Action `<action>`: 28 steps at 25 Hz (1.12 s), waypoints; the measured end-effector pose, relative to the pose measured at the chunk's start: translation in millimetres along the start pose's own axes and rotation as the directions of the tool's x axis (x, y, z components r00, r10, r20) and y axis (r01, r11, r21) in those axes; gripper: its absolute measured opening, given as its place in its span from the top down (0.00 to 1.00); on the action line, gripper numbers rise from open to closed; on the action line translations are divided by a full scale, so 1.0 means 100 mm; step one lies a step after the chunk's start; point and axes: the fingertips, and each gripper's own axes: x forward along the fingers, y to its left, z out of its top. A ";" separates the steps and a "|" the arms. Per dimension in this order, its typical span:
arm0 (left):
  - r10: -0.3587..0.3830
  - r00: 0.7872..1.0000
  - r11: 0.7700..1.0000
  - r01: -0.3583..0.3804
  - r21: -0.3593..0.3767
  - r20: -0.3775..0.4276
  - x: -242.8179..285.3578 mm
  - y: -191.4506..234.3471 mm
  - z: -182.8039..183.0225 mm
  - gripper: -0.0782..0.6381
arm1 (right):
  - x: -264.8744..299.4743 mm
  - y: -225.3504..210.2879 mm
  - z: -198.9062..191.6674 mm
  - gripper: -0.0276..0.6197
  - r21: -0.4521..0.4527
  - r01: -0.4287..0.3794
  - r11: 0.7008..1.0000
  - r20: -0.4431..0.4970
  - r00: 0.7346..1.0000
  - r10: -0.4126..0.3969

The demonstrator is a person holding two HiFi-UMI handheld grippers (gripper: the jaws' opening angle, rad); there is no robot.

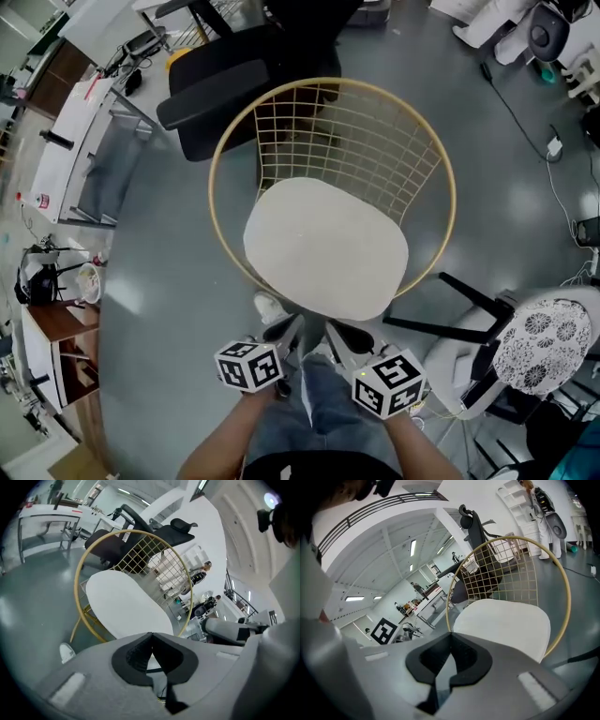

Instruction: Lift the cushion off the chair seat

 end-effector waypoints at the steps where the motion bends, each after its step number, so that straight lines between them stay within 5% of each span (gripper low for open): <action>1: -0.005 1.000 1.000 0.005 -0.021 0.010 0.03 0.06 -0.01 0.90 | 0.02 -0.01 -0.02 0.96 -0.005 -0.003 1.000 -0.005 1.000 0.003; 10: -0.073 0.995 0.976 0.084 -0.200 0.063 0.28 0.57 -0.16 0.89 | 0.18 -0.04 -0.27 0.96 0.006 -0.018 1.000 -0.059 0.998 0.019; 13: -0.116 0.989 0.955 0.136 -0.265 0.091 0.36 0.64 -0.18 0.78 | 0.19 -0.05 -0.37 0.96 0.011 -0.013 1.000 -0.082 0.997 0.014; 23: -0.198 0.971 0.906 0.233 -0.353 0.131 0.49 0.75 -0.22 0.62 | 0.23 -0.16 -0.50 0.96 0.016 0.016 1.000 -0.130 0.991 -0.014; 28: -0.207 0.968 0.890 0.247 -0.383 0.144 0.57 0.73 -0.29 0.61 | 0.21 -0.25 -0.54 0.96 0.009 0.014 1.000 -0.143 0.990 -0.013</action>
